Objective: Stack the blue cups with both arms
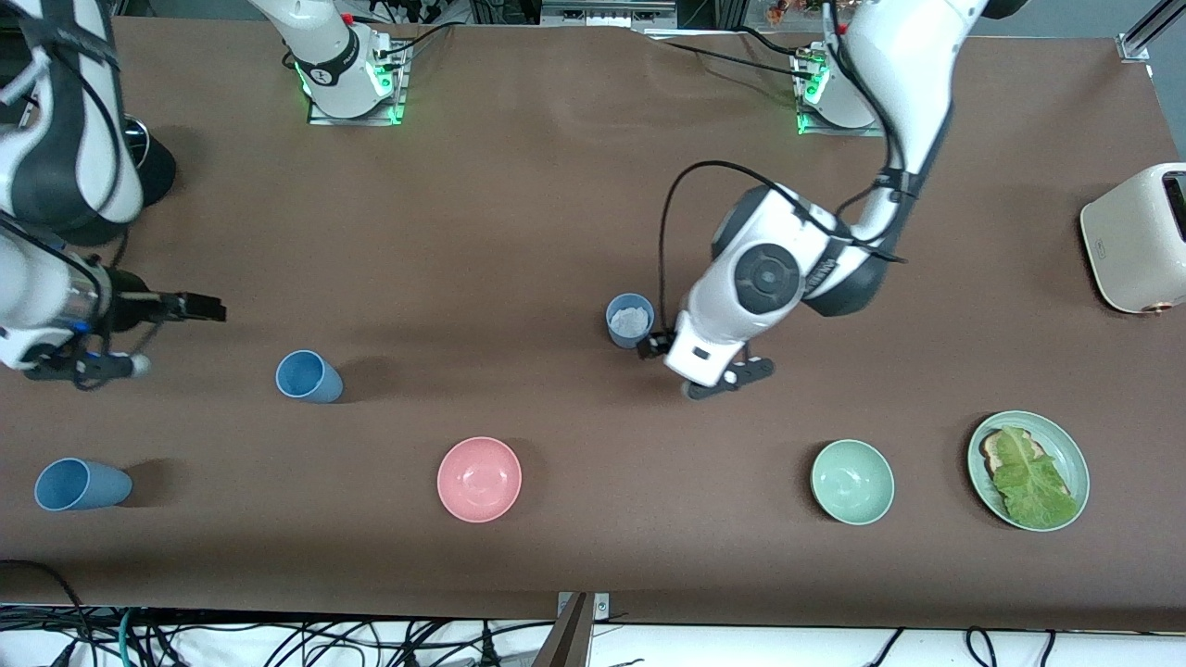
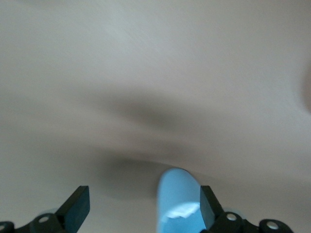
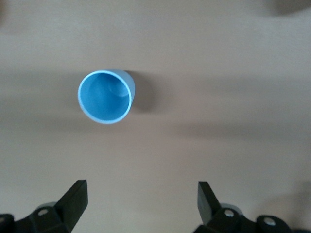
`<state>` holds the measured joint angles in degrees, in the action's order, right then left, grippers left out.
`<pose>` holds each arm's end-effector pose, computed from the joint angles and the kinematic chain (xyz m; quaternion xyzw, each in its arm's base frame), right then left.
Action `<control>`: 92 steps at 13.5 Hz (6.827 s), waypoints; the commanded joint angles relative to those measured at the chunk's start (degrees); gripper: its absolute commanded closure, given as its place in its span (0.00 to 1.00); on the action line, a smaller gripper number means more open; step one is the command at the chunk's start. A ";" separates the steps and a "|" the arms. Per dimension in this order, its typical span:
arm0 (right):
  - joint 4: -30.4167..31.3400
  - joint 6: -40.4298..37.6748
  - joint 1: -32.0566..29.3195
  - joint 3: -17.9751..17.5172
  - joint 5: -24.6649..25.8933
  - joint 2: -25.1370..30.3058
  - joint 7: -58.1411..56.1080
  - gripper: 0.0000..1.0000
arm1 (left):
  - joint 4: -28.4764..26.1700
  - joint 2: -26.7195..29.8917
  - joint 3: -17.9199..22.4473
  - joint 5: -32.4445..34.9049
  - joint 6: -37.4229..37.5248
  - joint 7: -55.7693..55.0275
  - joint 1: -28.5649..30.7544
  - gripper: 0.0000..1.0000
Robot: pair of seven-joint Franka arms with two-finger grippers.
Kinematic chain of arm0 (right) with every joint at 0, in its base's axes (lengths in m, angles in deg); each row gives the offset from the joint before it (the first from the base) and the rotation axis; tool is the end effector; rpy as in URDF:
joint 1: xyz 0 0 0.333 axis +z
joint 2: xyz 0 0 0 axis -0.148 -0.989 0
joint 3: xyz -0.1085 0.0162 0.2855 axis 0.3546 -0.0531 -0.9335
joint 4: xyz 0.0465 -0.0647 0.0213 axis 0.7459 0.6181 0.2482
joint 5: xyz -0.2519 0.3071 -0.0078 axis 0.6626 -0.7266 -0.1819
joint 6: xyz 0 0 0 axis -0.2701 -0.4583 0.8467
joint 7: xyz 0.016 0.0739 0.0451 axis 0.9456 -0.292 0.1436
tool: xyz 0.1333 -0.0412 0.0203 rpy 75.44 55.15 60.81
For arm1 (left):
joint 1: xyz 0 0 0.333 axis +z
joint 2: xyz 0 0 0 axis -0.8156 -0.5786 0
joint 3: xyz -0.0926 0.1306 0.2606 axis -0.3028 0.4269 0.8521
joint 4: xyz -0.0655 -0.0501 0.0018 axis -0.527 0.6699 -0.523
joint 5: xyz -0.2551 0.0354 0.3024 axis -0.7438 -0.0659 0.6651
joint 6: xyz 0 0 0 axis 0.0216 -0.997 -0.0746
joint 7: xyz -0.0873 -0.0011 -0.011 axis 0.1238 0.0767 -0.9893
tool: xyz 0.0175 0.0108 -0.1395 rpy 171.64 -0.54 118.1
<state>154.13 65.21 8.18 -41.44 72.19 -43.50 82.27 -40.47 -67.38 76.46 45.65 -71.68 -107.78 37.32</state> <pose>0.6393 -0.0239 0.3524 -0.9943 -0.0153 0.1042 0.0145 0.6300 -0.3260 0.2944 0.9799 0.1743 -0.0782 0.0578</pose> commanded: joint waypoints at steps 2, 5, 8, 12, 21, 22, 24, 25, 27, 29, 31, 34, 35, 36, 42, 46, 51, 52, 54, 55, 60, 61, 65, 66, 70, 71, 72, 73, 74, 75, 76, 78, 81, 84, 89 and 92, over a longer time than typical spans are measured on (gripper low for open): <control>3.94 9.07 1.21 -0.08 0.55 -1.59 -4.28 0.00 | 2.70 2.59 -0.57 1.02 10.75 10.47 10.80 0.00; 3.77 13.65 1.30 -0.08 0.46 -4.14 -8.26 0.00 | 4.72 3.64 -0.31 5.56 17.18 18.91 18.01 0.00; 3.42 17.34 1.74 -0.17 0.47 -6.68 -8.35 0.00 | 5.25 4.00 -0.31 11.03 19.13 22.87 23.02 0.00; 3.42 20.51 2.70 -0.17 0.29 -9.77 -8.35 0.00 | 5.34 5.23 -0.31 11.30 20.17 32.80 28.74 0.00; 4.30 22.27 2.79 -0.52 -2.52 -11.97 -8.08 0.77 | 5.96 7.34 0.04 11.30 23.78 37.04 30.86 0.00; 4.39 22.01 2.79 -0.52 -2.52 -11.88 -8.08 0.94 | 5.96 7.34 0.04 11.22 23.78 37.13 30.77 0.00; 4.13 21.48 2.79 -0.52 -2.52 -11.44 -7.56 1.00 | 5.96 8.04 0.04 11.30 23.78 37.12 30.95 0.00; 3.60 20.44 2.88 -0.61 -2.44 -11.18 -7.56 1.00 | 5.96 8.57 0.04 11.30 23.78 37.04 31.12 0.00; 2.46 17.37 2.88 -0.69 -2.52 -10.39 -7.47 1.00 | 5.17 10.32 0.04 10.52 23.96 37.39 32.08 0.00; 1.49 14.73 2.88 -2.09 -2.61 -9.16 -5.12 1.00 | 1.85 13.64 0.39 10.60 19.94 36.60 32.18 0.00; -1.05 10.70 2.88 -5.16 -2.61 -8.02 2.16 1.00 | -4.64 19.61 2.32 10.43 13.79 37.12 30.78 0.00; -7.98 2.61 2.97 -12.80 -2.52 -7.93 17.79 1.00 | -9.33 25.78 6.98 10.34 10.95 36.60 23.85 0.00; -9.05 1.72 3.32 -15.52 -2.44 -7.93 22.98 1.00 | -9.68 27.02 6.99 9.73 11.82 36.60 23.74 0.00; -9.67 1.71 3.75 -18.07 -2.17 -7.93 27.90 1.00 | -11.78 28.42 7.07 9.20 12.96 37.38 23.57 0.00; -18.79 2.67 21.74 -20.82 5.55 -12.48 60.68 1.00 | -12.33 33.53 7.16 6.66 16.58 37.21 21.02 0.00; -23.29 4.33 28.70 -20.82 6.44 -15.56 75.37 1.00 | -12.50 34.23 11.11 1.72 17.37 37.56 19.79 0.00; -24.00 10.40 32.50 -20.21 10.48 -19.61 82.27 1.00 | -11.71 34.67 13.40 2.33 18.60 41.70 17.16 0.00; -24.00 10.41 32.67 -20.21 10.48 -19.79 82.79 1.00 | -11.62 34.76 13.32 2.51 18.60 41.52 16.72 0.00; -23.91 9.62 33.11 -20.21 10.49 -19.79 84.11 1.00 | -11.71 34.94 13.49 2.51 18.69 41.96 16.71 0.00; -23.91 9.18 33.20 -20.29 10.48 -19.79 84.55 1.00 | -11.80 34.94 13.49 2.51 18.86 41.96 16.71 0.00; -24.00 10.14 34.26 -20.21 10.57 -20.76 86.13 1.00 | -10.75 34.33 13.14 2.51 20.62 42.22 17.15 0.00; -24.00 10.32 34.43 -20.12 10.57 -20.93 86.14 1.00 | -10.66 34.32 13.14 2.51 20.71 42.31 17.15 0.00; -24.00 11.02 34.70 -19.42 10.57 -21.11 86.05 1.00 | -10.48 34.32 13.14 2.51 20.71 42.40 17.06 0.00; -23.91 11.02 34.78 -19.33 10.66 -21.11 86.05 1.00 | -10.48 34.24 13.23 2.51 20.71 42.40 16.80 0.00; -23.91 11.02 34.78 -19.42 13.30 -21.64 85.96 1.00 | -10.48 33.54 13.49 2.60 20.10 41.96 14.88 0.00; -23.91 11.02 34.70 -19.42 13.30 -21.64 85.96 1.00 | -10.48 33.18 13.58 2.60 20.09 41.61 14.08 0.00; -24.00 11.02 34.78 -19.33 13.30 -21.55 85.96 1.00 | -10.39 33.27 13.67 2.95 20.09 41.70 14.16 0.00; -24.00 11.02 34.78 -19.33 13.30 -21.55 86.05 1.00 | -10.39 33.53 13.93 2.95 20.09 41.70 14.25 0.00; -24.00 11.02 34.78 -19.33 13.30 -21.46 86.05 0.72 | -10.39 33.53 14.02 2.95 20.09 41.78 14.25 0.00; -24.00 10.85 34.78 -19.33 13.30 -21.37 86.05 0.50 | -10.30 33.44 13.84 3.04 20.09 41.70 14.34 0.00; -24.00 10.50 34.78 -19.24 13.38 -21.11 85.96 0.41 | -10.39 33.44 13.84 3.04 20.09 41.78 14.43 0.00; -24.00 9.36 34.17 -19.07 13.38 -20.67 85.35 0.36 | -10.30 33.44 13.84 3.04 20.18 42.40 14.60 0.00; -25.14 5.15 30.50 -18.45 12.77 -18.48 79.49 0.29 | -10.30 33.36 13.67 3.22 20.18 42.40 14.60 0.00; -25.14 0.23 22.51 -18.89 12.16 -15.67 65.97 0.25 | -9.52 33.27 13.67 3.22 20.18 42.40 14.69 0.00; -24.53 -8.12 9.85 -18.54 8.91 -10.40 43.36 0.00 | -9.25 33.18 13.58 3.22 20.18 42.31 14.69 0.00; -24.44 -11.73 3.87 -18.54 8.55 -6.97 37.90 0.00 | -9.25 33.09 13.58 3.22 20.27 42.31 14.69 0.00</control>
<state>128.65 55.70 14.96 -59.27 81.90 -53.59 123.05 -50.91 -33.93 89.78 48.78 -52.11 -66.56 52.25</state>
